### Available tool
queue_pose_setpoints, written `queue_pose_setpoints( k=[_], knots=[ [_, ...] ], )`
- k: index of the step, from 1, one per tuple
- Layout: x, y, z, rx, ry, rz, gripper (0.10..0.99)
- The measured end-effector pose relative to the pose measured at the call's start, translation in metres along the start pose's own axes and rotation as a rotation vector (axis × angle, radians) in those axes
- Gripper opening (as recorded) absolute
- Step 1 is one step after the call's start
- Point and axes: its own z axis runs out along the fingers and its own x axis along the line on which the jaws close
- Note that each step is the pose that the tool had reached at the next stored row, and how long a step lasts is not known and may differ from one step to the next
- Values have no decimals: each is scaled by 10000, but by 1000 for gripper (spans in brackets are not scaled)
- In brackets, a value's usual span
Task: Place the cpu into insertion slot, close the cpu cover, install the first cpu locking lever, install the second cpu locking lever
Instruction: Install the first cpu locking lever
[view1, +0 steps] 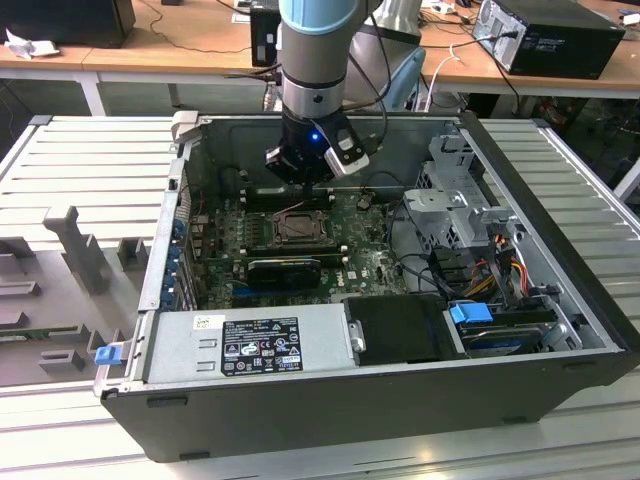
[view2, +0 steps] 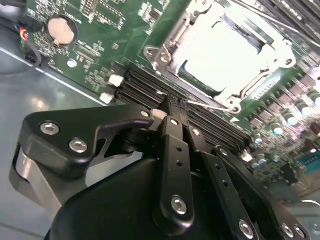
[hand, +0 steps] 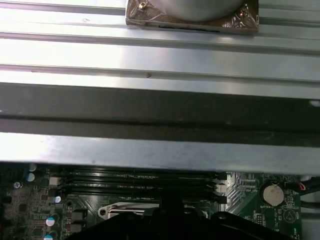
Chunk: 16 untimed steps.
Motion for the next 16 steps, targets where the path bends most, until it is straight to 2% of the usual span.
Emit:
queue_pose_setpoints(
  k=[6, 12, 16],
  knots=[
    [-5, -14, 98, 3, 10, -64, 106],
    [-9, -22, 149, 8, 17, -101, 106],
    [-15, -26, 175, 62, 20, -111, 106]
  ],
)
